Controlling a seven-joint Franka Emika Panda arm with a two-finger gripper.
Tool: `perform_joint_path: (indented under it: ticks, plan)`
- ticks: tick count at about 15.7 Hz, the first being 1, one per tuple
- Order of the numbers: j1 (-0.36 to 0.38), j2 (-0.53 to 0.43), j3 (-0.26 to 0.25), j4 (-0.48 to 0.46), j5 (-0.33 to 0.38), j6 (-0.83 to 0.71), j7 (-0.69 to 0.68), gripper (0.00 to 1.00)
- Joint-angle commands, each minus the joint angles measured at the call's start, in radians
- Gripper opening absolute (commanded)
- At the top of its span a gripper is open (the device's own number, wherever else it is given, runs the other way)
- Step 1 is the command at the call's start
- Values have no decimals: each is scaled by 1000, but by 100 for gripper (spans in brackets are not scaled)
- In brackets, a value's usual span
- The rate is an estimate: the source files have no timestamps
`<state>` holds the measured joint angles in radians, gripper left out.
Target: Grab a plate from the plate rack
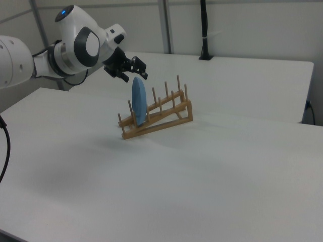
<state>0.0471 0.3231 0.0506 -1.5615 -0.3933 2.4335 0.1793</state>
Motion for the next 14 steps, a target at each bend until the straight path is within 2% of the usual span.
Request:
perform_joint_path:
  ticks: [1, 5, 8, 10, 14]
  plan:
    - [49, 40, -44, 14, -48, 16, 37, 85]
    - [54, 51, -44, 14, -125, 44, 39, 63]
    - [50, 69, -46, 14, -246, 45, 46, 63]
    - [51, 85, -52, 14, -292, 47, 58, 63]
    - [53, 96, -52, 14, -331, 45, 65, 62]
